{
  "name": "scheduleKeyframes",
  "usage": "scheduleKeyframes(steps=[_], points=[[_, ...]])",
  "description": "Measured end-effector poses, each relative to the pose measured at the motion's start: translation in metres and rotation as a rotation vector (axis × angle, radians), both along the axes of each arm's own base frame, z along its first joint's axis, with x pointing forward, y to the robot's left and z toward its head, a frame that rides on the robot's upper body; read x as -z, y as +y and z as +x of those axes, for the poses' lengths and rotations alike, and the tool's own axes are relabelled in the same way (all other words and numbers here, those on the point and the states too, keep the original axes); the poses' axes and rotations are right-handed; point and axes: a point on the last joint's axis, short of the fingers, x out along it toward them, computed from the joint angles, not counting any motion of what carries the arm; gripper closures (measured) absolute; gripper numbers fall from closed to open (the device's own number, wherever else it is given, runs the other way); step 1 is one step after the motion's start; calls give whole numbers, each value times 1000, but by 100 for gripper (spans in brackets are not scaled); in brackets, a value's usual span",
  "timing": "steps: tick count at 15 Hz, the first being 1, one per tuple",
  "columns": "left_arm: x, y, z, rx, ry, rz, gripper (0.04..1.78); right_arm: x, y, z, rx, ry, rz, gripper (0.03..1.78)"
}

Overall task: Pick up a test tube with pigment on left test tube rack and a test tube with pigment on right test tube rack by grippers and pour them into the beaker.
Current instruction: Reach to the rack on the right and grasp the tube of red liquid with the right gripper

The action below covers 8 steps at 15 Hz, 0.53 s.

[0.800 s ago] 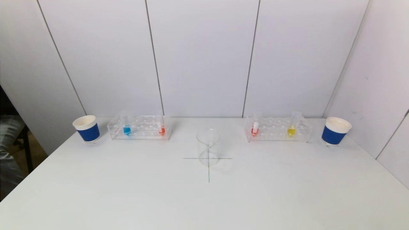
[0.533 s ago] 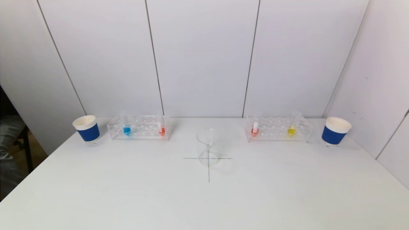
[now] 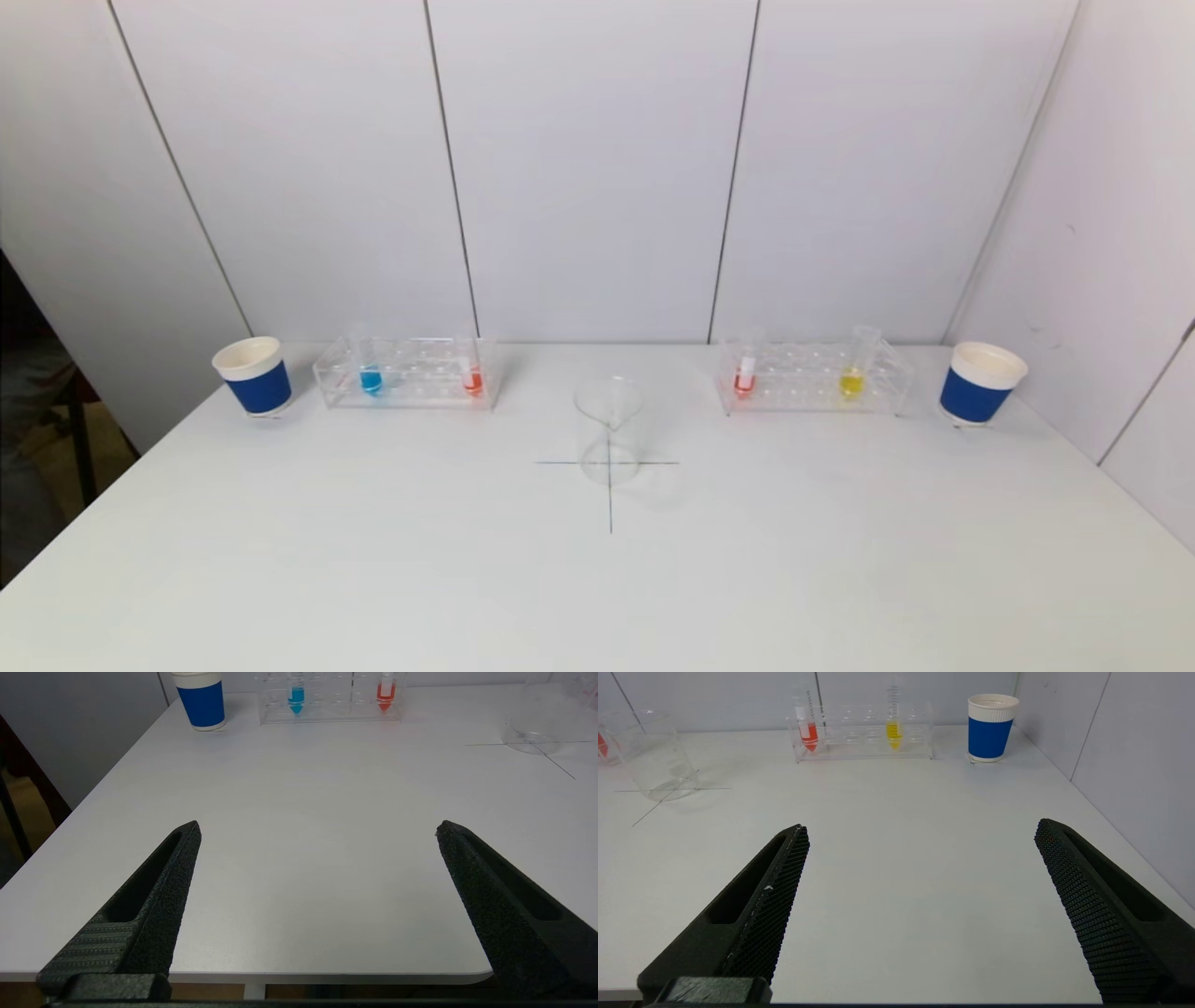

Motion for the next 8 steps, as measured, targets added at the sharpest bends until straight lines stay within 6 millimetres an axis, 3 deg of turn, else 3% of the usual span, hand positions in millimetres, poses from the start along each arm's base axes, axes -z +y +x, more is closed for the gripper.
scheduleKeyframes(steps=[8], points=[[0,0,0,0,0,0,6,0,0,0,0,0,0,5]])
